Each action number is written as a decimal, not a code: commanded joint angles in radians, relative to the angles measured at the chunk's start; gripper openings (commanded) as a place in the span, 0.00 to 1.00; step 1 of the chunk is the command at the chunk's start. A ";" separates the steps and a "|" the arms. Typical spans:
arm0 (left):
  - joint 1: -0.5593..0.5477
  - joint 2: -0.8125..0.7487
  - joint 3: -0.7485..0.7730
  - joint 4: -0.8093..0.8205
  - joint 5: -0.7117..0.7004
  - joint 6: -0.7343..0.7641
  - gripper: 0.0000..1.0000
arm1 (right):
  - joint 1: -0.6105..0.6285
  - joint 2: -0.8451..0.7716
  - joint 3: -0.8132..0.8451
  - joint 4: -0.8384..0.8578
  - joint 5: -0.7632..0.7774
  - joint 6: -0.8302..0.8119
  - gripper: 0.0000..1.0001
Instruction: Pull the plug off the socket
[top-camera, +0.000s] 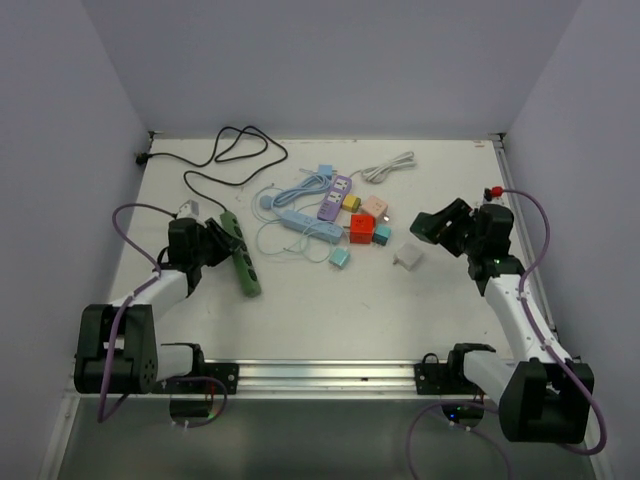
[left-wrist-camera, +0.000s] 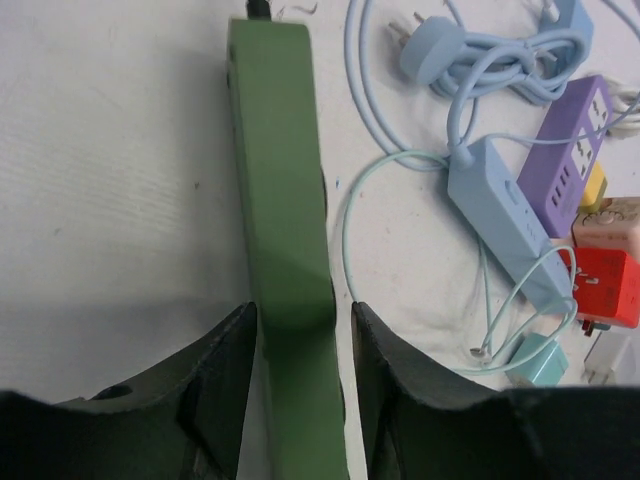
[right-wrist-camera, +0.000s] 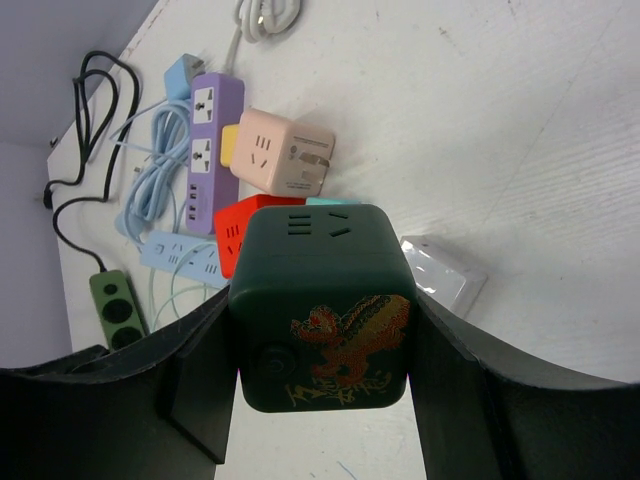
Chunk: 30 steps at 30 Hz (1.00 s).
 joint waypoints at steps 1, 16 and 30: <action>0.027 0.026 0.011 0.177 0.056 0.002 0.47 | -0.016 0.013 -0.001 0.099 -0.057 -0.001 0.32; 0.036 -0.037 -0.003 0.073 0.063 0.023 0.57 | -0.054 0.045 -0.014 0.113 -0.069 -0.017 0.33; 0.018 -0.382 0.281 -0.356 0.011 0.244 0.62 | -0.214 0.274 0.021 0.315 -0.175 0.098 0.38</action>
